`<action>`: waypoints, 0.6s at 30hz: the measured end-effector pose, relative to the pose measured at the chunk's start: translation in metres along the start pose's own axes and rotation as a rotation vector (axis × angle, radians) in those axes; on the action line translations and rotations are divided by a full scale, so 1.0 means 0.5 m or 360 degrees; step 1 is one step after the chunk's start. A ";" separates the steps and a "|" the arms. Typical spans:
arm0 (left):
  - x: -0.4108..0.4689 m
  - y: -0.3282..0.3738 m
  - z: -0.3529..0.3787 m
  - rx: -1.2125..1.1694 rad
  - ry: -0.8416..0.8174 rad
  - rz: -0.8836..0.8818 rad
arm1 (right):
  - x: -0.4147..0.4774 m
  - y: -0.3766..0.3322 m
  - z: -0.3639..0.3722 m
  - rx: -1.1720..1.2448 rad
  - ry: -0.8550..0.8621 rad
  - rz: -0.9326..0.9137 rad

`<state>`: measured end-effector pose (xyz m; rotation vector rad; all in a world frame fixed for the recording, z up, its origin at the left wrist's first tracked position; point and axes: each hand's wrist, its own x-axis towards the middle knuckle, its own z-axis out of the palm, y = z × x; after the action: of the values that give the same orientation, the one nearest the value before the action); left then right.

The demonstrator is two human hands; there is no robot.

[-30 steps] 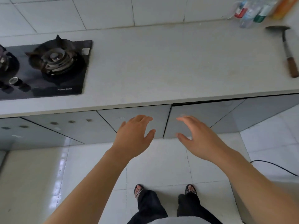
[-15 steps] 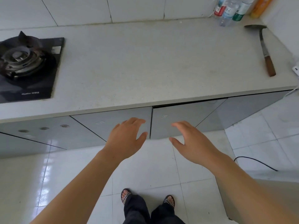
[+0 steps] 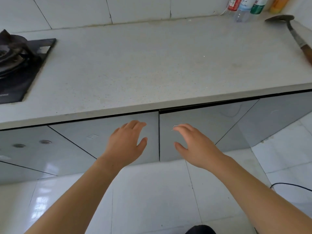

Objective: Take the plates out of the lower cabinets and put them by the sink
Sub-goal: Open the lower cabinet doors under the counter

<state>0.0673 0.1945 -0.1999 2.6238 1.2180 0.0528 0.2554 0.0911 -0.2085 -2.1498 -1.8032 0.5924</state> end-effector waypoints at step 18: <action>0.133 -0.092 0.273 0.0442 0.0884 0.0315 | 0.180 0.165 0.243 -0.0085 0.1033 -0.0542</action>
<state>0.0950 0.2450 -0.3477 3.0860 1.1747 0.7427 0.2821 0.1575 -0.3648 -1.7125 -1.7362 -0.2181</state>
